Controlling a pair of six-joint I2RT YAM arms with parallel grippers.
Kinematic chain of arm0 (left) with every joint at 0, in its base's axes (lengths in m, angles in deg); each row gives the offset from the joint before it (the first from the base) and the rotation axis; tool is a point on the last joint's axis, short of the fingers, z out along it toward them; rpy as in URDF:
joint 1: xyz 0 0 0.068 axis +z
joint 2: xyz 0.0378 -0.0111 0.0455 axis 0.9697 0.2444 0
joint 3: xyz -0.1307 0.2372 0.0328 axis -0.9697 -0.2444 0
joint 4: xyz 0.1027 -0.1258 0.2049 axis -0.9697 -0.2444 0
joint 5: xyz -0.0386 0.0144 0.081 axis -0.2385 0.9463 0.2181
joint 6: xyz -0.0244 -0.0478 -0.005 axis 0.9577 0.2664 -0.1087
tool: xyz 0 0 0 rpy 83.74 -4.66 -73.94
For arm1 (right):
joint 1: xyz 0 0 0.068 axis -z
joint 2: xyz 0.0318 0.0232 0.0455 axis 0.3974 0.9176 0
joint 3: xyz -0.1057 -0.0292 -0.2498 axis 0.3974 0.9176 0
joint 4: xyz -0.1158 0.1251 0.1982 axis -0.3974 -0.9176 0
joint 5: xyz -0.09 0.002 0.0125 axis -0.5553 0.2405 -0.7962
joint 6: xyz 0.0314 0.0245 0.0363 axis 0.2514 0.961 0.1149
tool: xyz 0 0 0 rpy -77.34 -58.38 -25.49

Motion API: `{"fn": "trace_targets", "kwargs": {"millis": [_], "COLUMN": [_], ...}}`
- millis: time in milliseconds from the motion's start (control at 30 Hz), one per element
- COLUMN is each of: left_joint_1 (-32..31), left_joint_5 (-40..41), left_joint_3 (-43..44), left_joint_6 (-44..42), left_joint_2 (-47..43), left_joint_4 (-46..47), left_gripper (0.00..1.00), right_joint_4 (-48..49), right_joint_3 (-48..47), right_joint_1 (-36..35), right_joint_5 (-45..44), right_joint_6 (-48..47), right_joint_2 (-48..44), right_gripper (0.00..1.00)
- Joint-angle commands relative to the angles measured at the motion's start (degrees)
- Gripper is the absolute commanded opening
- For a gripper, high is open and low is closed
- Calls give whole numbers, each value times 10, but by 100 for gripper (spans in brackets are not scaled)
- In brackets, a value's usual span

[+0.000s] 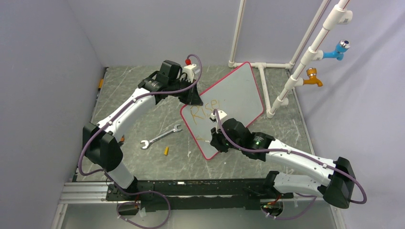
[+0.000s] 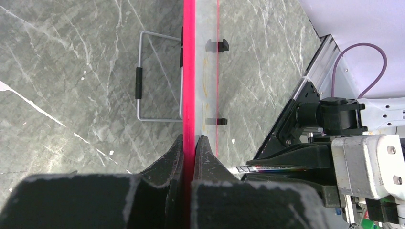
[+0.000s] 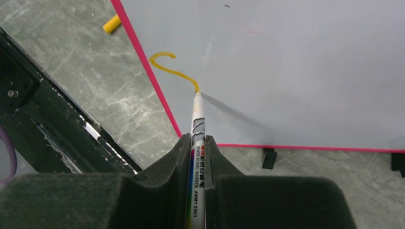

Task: Write a sentence on the whiteboard

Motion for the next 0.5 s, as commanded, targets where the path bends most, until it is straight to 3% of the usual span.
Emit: {"fn": "trace_targets", "kwargs": {"millis": [0,467], "left_joint_1": [4,3], "left_joint_5": [117,117], "left_joint_3": [0,0], "left_joint_6": [-90,-91], "left_joint_2": [7,8], "left_joint_4": [6,5], "left_gripper": [0,0], "right_joint_4": [4,24], "right_joint_3": [8,-32], "right_joint_1": [1,-2], "right_joint_5": [16,67], "right_joint_6": [-10,-21], "right_joint_2": [2,33], "right_gripper": [0,0]}}
